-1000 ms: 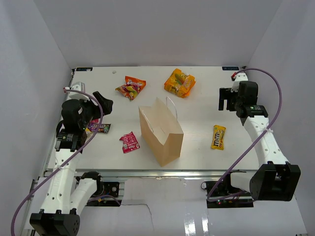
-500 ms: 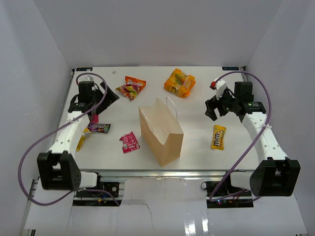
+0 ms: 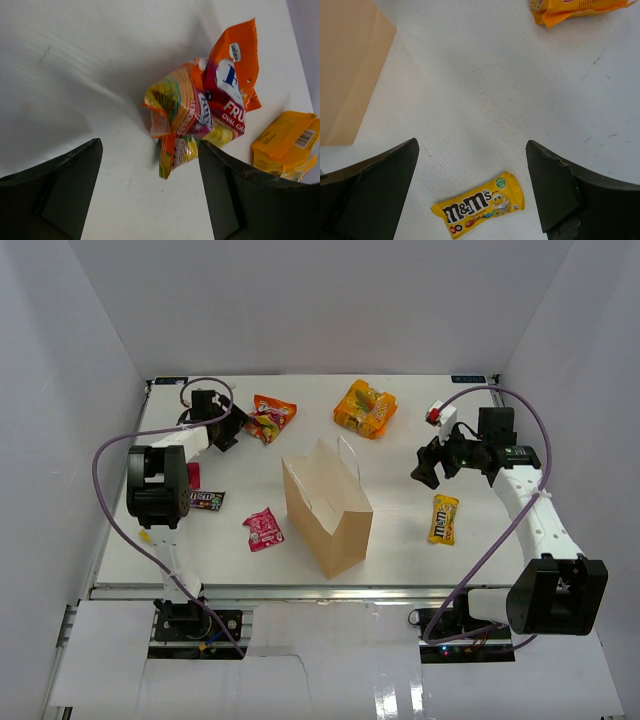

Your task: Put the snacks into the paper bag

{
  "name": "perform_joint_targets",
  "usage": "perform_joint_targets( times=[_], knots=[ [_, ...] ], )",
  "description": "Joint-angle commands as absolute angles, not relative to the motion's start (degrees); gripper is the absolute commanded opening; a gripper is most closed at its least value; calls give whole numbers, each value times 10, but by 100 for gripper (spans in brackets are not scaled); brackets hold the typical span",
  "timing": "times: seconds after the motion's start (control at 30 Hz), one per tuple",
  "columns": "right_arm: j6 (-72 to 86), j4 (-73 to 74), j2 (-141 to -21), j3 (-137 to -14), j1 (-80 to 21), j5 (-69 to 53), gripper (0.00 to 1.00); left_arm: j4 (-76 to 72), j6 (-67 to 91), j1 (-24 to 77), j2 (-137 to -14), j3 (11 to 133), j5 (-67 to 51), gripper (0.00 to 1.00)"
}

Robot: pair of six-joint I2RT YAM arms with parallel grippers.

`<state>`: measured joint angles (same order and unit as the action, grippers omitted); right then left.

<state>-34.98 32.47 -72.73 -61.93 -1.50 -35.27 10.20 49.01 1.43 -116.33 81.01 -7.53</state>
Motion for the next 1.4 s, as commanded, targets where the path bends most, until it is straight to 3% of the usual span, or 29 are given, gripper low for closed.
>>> perform_joint_targets(
  times=[0.0, 0.1, 0.23, 0.27, 0.4, 0.57, 0.73, 0.93, 1.37],
  knots=[
    [-357, 309, -730, -615, -10, -377, 93, -25, 493, 11, -1172, 848, -95, 86],
    [-356, 309, -734, -614, -7, -381, 94, -8, 494, 11, -1215, 894, -96, 84],
    [-355, 309, -734, -616, -7, -379, 94, 27, 490, 11, -1269, 964, -126, 72],
    [-355, 310, -735, -617, -7, -378, 93, 28, 494, 11, -1281, 968, -140, 66],
    [-353, 309, -741, -626, 15, -376, 94, 17, 511, 11, -1288, 956, -157, 55],
    [-352, 309, -749, -635, 19, -382, 93, 14, 499, 9, -1288, 945, -170, 51],
    [-352, 310, -751, -640, 22, -389, 94, 6, 497, 1, -1289, 941, -219, 22],
    [-352, 311, -743, -642, 23, -393, 94, -46, 461, -25, -1211, 868, -249, 0],
    [-355, 311, -731, -645, 28, -398, 93, -91, 426, -47, -897, 704, -255, 0]
  ],
)
